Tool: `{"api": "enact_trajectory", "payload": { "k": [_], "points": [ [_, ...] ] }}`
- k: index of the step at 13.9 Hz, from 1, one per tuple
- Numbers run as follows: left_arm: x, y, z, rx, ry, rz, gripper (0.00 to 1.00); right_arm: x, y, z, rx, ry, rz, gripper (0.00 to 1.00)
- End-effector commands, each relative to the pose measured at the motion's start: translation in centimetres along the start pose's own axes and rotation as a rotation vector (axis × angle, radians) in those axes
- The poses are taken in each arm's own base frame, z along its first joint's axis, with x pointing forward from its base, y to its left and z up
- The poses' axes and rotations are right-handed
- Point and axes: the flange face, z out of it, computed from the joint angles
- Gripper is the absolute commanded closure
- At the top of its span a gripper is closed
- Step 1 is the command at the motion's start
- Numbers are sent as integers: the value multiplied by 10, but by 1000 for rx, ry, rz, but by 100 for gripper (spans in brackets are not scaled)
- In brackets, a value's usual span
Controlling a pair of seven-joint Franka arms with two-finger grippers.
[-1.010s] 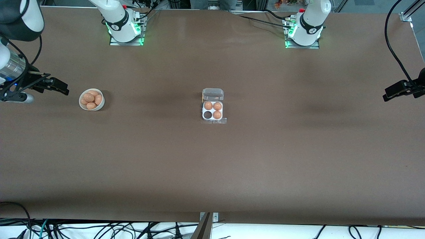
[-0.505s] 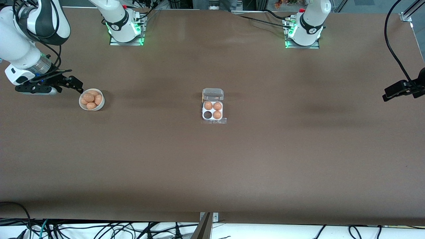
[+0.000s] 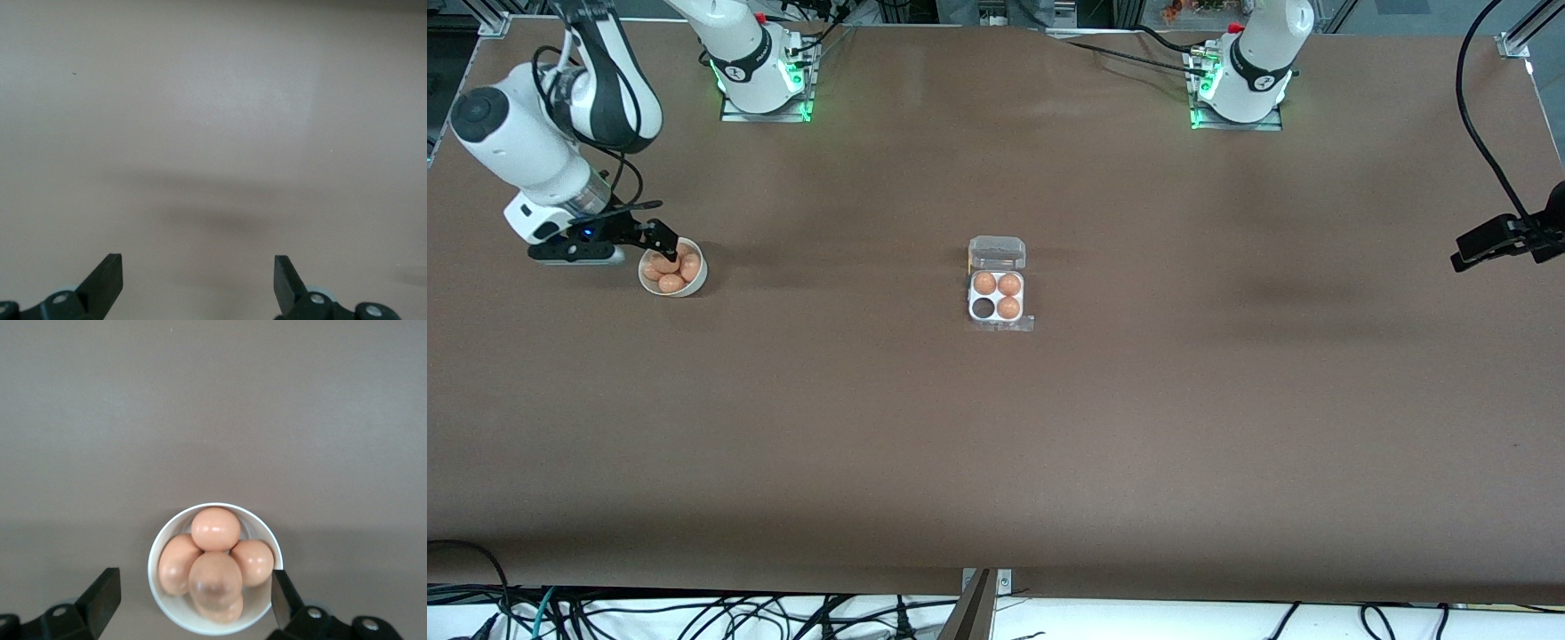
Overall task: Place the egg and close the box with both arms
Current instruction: 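Reach the right gripper down over the white egg bowl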
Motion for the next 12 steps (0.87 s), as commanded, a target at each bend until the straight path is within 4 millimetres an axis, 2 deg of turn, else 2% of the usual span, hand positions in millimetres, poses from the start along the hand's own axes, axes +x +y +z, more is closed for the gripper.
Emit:
{"api": "enact_trajectory", "payload": {
  "k": [1, 7, 10, 12],
  "points": [
    [0, 1, -6, 23, -4, 14, 0, 0, 1, 12, -5, -2, -28, 0],
    [0, 1, -6, 23, -4, 12, 0, -9, 12, 33, -3, -58, -69, 1],
    [0, 1, -6, 23, -4, 12, 0, -10, 11, 36, -2, -66, -69, 11],
    [0, 1, -6, 23, -4, 12, 0, -9, 9, 36, -2, -66, -69, 24]
  ]
}}
